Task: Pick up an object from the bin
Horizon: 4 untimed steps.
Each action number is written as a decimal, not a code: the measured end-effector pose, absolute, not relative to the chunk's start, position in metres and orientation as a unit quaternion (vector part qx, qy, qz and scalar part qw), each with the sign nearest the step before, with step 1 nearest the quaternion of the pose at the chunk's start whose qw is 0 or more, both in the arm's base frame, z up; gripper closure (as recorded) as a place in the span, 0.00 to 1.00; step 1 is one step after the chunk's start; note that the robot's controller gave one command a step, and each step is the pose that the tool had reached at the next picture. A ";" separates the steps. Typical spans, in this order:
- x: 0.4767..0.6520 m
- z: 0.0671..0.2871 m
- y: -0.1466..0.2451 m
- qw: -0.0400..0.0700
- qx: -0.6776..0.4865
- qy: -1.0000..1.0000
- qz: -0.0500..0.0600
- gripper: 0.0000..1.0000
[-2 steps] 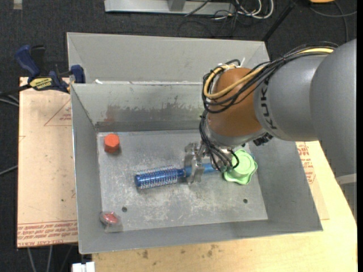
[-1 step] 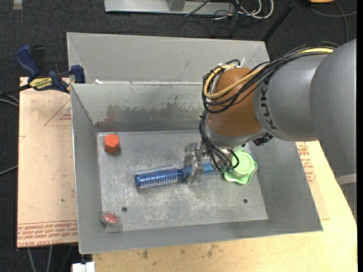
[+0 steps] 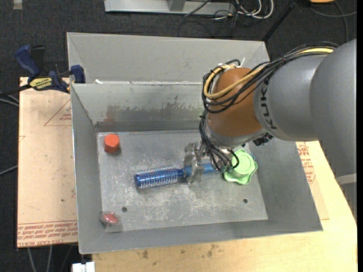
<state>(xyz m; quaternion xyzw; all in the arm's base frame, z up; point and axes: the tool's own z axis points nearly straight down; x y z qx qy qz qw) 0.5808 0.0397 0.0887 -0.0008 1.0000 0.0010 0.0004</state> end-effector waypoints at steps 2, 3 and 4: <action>0.581 0.089 0.040 0.000 -0.001 1.000 0.001 1.00; 0.581 0.089 0.040 0.000 -0.001 1.000 0.001 1.00; 0.581 0.089 0.040 0.000 -0.001 1.000 0.001 1.00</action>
Offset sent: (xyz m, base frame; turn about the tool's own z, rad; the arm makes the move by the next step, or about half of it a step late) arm 0.0000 0.0000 0.0000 0.0000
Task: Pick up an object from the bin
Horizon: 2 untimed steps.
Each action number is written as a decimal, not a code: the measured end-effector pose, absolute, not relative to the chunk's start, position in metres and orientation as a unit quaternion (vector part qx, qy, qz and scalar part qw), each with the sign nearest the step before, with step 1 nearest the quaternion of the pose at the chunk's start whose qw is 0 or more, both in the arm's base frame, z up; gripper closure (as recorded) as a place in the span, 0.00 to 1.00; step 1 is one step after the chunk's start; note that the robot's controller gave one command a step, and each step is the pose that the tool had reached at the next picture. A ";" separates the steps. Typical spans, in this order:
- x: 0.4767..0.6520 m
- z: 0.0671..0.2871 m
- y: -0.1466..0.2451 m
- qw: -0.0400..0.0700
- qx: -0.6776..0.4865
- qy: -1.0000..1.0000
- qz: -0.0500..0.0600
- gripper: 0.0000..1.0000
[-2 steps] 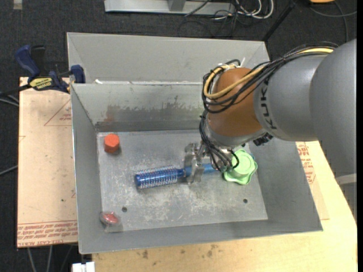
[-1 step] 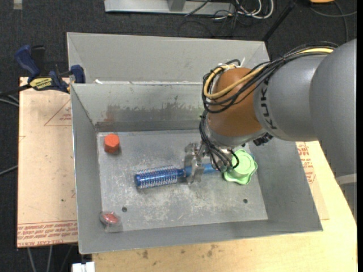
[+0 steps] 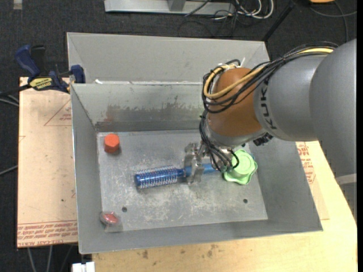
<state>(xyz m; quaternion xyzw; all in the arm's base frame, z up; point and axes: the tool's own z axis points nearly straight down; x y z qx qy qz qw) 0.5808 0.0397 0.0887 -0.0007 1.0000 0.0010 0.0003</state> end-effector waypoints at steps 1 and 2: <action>0.581 0.089 0.040 0.000 -0.001 1.000 0.001 1.00; 0.546 0.139 0.038 0.001 -0.007 1.000 0.000 1.00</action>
Offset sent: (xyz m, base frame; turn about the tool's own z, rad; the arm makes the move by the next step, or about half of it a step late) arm 0.0000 0.0000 0.0000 0.0000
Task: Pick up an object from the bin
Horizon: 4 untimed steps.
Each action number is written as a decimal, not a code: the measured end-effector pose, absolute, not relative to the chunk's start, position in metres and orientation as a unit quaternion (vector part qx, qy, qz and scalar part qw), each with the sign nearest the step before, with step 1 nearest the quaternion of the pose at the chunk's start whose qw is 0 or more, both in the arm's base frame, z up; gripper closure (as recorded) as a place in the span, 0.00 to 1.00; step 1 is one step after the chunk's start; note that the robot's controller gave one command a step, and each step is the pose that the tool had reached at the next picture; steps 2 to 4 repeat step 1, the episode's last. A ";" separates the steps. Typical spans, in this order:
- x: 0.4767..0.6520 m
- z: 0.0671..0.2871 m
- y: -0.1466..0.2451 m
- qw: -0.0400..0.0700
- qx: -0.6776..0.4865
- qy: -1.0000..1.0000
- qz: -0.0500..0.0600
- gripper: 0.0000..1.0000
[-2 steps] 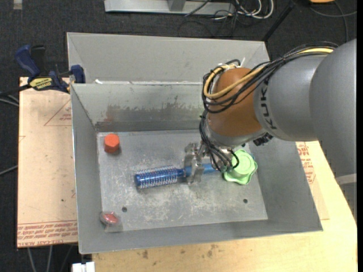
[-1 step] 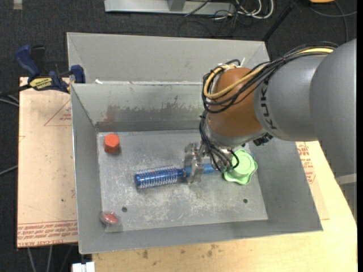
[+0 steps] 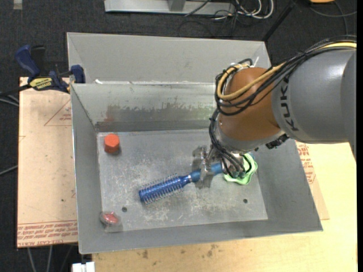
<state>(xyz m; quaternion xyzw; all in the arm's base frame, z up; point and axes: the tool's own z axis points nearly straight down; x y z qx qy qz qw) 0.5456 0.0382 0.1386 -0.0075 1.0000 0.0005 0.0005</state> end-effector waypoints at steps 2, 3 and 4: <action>0.530 0.258 0.013 0.005 -0.001 1.000 0.000 1.00; 0.530 0.258 0.013 0.005 -0.001 1.000 0.000 1.00; 0.530 0.258 0.013 0.005 -0.001 1.000 0.000 1.00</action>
Offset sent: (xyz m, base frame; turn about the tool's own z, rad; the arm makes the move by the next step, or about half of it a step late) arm -0.0166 -0.0245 0.1153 0.0106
